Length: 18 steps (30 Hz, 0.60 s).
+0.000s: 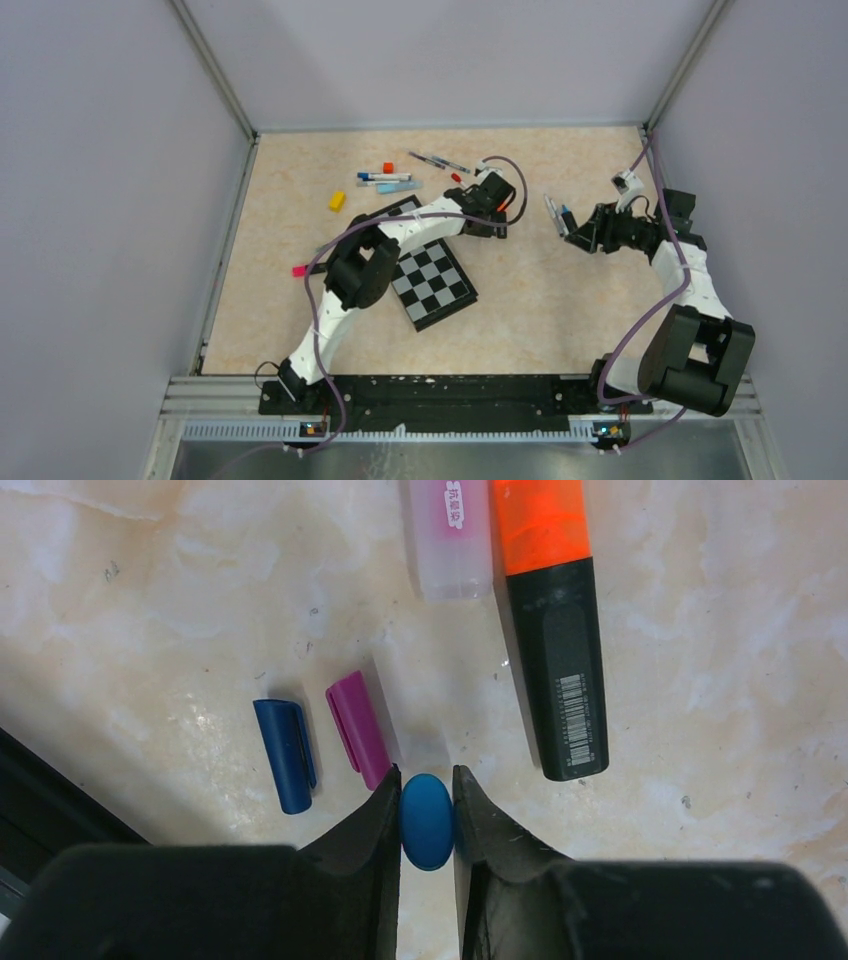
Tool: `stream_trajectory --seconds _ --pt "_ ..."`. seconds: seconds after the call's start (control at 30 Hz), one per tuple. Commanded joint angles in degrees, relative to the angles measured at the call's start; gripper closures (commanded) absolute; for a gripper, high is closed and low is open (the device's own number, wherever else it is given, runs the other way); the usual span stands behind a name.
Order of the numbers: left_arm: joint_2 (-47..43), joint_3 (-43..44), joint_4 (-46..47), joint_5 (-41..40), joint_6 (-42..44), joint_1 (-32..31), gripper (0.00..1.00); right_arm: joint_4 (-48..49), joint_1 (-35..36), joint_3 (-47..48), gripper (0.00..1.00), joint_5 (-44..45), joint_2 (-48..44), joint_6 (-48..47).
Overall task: Open the pen caps
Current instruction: Place the pen cap at the center of the board.
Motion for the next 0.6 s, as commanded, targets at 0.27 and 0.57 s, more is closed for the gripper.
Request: stream_trajectory --seconds 0.27,0.57 --pt "-0.2 2.2 1.1 1.1 0.0 0.5 0.65 1.4 -0.6 1.1 0.46 -0.8 -0.8 -0.5" --pt "-3.0 1.8 0.0 1.0 -0.3 0.5 0.63 1.1 -0.6 1.1 0.46 -0.8 -0.1 -1.0"
